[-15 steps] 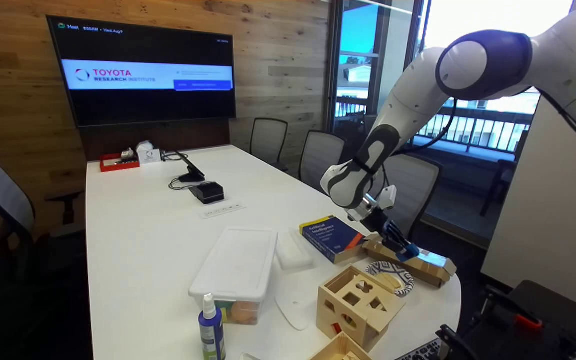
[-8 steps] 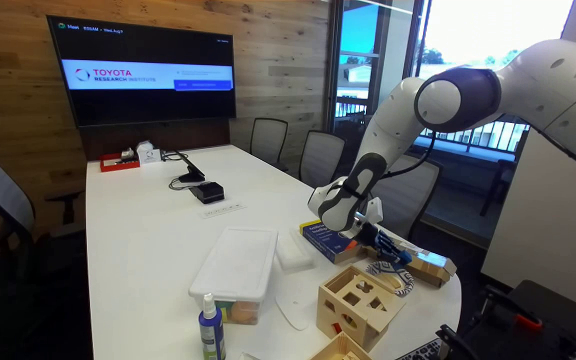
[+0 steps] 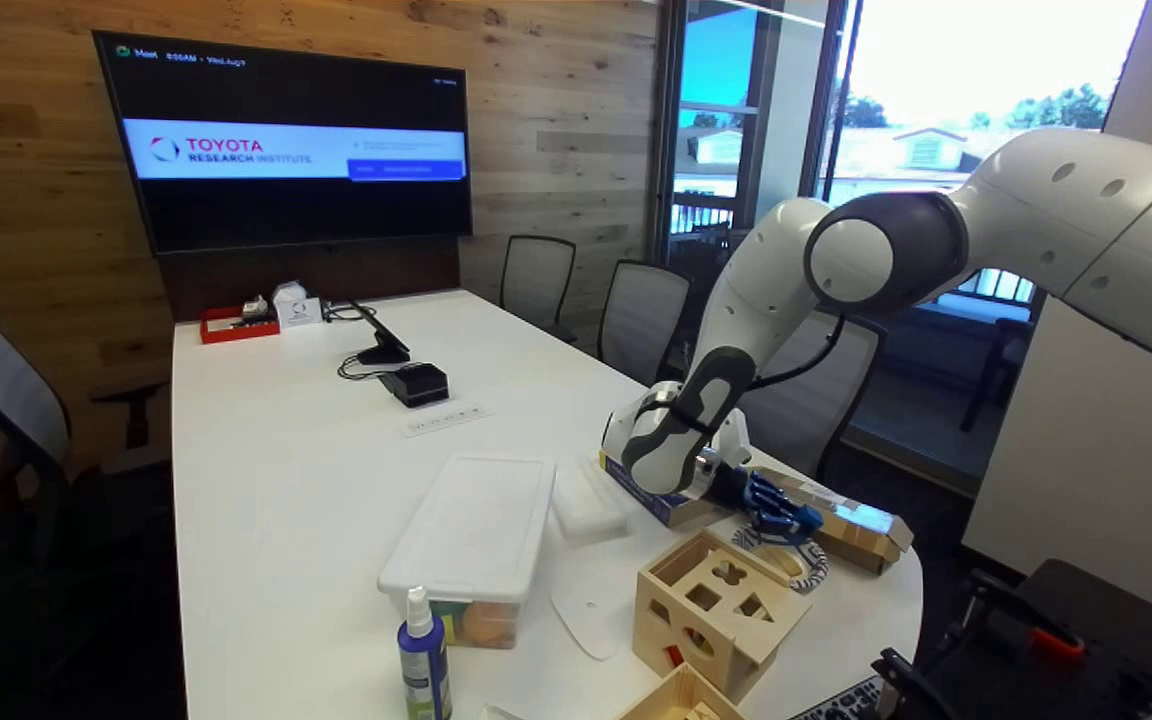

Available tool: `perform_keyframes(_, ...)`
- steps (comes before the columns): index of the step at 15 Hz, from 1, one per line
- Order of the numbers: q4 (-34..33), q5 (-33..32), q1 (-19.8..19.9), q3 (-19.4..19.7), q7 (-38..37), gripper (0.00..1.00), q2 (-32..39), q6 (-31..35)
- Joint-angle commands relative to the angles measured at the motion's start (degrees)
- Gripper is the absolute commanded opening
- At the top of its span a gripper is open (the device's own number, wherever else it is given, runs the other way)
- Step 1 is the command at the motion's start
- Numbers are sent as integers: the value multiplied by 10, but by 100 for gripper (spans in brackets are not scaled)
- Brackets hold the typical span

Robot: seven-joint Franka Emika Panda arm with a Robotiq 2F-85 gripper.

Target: Flip the blue block over

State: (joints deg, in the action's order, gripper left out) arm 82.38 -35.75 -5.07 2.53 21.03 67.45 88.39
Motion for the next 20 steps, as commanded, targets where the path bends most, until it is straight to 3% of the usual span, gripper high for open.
perform_keyframes(1, -45, -22, -13, -2, 12, 9, 36, -46)
perform_keyframes(20, -174, -78, -34, -2, 13, 9, 154, -119)
